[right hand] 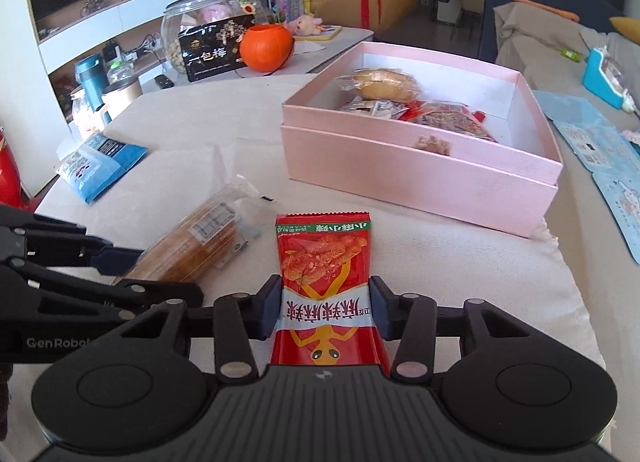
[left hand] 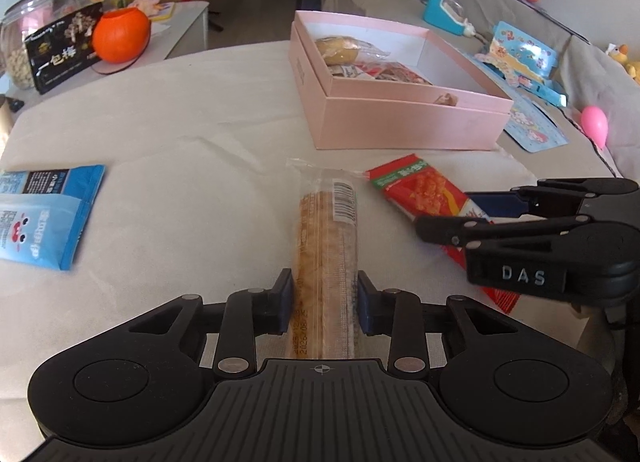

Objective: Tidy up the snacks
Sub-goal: 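Carry both items over the pink box and open both grippers to drop them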

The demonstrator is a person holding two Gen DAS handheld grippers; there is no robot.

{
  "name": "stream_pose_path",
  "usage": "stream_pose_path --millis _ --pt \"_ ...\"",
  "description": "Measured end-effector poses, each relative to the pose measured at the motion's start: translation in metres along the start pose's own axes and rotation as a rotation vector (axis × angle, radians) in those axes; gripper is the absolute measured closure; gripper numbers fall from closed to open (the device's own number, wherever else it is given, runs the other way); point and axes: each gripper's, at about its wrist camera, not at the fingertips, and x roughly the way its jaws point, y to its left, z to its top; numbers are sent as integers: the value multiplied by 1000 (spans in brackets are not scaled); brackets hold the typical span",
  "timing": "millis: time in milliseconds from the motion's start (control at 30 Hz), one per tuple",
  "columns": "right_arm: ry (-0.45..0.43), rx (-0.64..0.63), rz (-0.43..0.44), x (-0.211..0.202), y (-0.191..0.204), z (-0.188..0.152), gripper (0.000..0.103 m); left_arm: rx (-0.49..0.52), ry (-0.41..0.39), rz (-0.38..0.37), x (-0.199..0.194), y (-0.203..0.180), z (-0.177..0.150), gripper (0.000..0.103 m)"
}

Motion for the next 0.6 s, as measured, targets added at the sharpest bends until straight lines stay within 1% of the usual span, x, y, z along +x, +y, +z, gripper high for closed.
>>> stream_pose_path --millis 100,167,267,367,400,467,533,600 --pt "-5 18 -22 -9 -11 5 57 -19 -13 -32 -9 -3 2 70" --pt "-5 18 -33 -16 -18 7 57 -27 -54 -56 -20 -4 8 70" --pt "-8 28 -65 -30 -31 11 58 -29 -143 -74 -41 -11 26 70" --pt "-23 36 -87 -49 -44 20 58 -49 -252 -129 -65 -17 55 70" --pt "-30 40 -87 -59 -49 28 58 -54 -286 -144 -72 -19 66 70" --pt "-65 63 -77 -79 -60 46 58 -49 -357 -172 -89 -24 94 70" --pt "-144 86 -82 -110 -72 74 58 -22 -410 -177 -101 -29 121 70" --pt "-227 85 -92 -134 -80 99 58 -3 -434 -185 -103 -32 148 70"
